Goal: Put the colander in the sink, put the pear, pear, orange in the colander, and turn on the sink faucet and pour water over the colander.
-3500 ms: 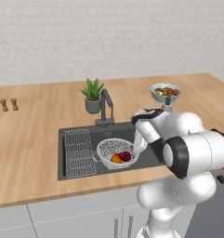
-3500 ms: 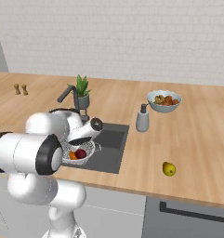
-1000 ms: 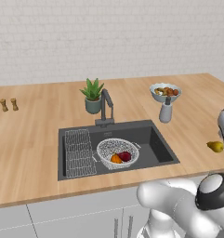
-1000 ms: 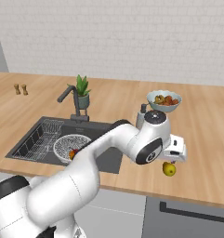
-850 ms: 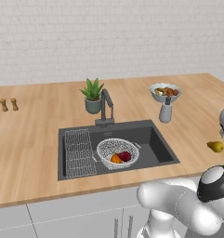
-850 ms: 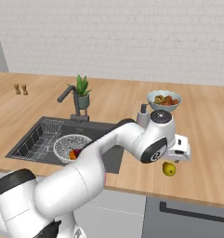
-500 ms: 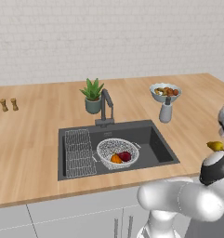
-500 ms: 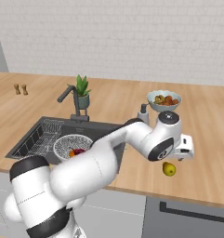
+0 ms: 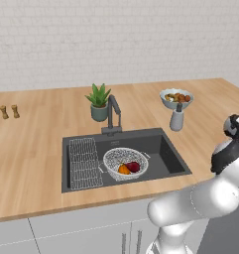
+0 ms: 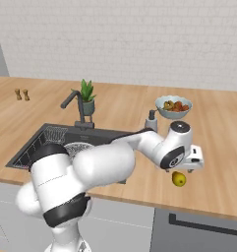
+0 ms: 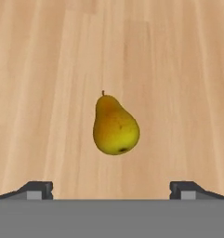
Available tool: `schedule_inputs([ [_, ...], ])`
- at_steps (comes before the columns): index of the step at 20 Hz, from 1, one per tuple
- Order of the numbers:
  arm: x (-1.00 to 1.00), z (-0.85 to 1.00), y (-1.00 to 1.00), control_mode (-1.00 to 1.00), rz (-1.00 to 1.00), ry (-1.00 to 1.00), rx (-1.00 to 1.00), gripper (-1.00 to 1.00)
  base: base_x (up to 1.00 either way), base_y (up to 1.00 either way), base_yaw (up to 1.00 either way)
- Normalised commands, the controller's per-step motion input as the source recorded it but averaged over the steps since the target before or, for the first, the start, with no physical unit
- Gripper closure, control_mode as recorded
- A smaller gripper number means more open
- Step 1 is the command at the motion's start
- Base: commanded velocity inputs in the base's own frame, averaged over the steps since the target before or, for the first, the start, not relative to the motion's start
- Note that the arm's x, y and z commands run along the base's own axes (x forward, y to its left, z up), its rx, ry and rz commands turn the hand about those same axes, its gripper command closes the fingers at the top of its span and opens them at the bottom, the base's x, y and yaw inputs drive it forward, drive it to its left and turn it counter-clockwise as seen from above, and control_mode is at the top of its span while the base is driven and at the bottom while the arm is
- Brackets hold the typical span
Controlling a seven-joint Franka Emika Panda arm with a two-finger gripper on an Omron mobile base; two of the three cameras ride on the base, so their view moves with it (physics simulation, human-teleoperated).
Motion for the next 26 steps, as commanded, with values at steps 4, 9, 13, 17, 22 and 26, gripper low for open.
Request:
schedule_inputs([
  [4, 0.28, -0.28, -0.11, -1.00, 0.03, 0.02, 0.00, -1.00, 0.00, 0.00, 0.00],
  [9, 0.23, -0.20, -0.21, -1.00, 0.01, 0.02, 0.00, -1.00, 0.00, 0.00, 0.00],
  [13, 0.14, -0.18, -0.08, -1.00, 0.00, 0.03, 0.00, -1.00, 0.00, 0.00, 0.00],
  [17, 0.20, -0.12, 0.00, -1.00, 0.00, 0.02, 0.00, -1.00, 0.00, 0.00, 0.00],
  [22, 0.24, -0.16, 0.00, -1.00, 0.00, 0.08, 0.00, -1.00, 0.00, 0.00, 0.00],
  [26, 0.10, -0.31, 0.00, -1.00, 0.00, 0.10, 0.00, -1.00, 0.00, 0.00, 0.00],
])
